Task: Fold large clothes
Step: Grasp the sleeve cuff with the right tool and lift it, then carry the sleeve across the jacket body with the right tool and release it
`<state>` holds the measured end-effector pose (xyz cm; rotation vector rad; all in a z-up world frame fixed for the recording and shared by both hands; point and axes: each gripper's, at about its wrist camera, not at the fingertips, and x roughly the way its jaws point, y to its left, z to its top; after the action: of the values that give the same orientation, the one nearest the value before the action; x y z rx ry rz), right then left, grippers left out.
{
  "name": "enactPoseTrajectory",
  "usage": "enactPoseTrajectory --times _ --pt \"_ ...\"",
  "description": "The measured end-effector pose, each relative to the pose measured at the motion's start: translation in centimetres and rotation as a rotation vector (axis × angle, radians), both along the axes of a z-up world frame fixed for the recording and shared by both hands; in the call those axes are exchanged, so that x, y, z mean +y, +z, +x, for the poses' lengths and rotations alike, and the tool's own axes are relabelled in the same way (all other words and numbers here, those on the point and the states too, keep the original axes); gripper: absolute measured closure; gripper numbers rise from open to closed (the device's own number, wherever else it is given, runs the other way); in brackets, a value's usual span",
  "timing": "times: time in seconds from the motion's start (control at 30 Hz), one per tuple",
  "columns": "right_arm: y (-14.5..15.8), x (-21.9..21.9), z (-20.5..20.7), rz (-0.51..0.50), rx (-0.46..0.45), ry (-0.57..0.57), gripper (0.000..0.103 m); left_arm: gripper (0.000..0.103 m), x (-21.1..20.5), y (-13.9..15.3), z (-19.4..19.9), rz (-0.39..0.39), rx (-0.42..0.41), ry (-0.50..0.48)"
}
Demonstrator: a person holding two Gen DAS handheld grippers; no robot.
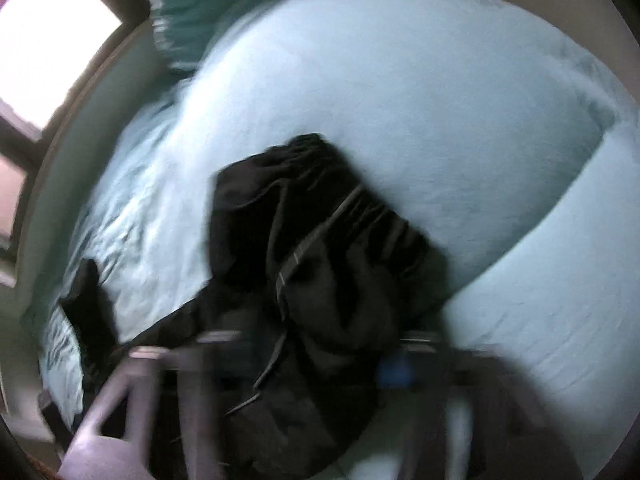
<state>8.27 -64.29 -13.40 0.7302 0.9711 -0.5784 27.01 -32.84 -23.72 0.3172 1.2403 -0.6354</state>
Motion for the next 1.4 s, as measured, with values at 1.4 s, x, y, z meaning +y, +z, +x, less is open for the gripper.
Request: enactPoseTrajectory --times 1.4 --pt "0.5 45.0 19.4 -0.131 0.063 0.867 0.087 0.012 33.2 5.1 1.5 -0.006 -0.137 0.505"
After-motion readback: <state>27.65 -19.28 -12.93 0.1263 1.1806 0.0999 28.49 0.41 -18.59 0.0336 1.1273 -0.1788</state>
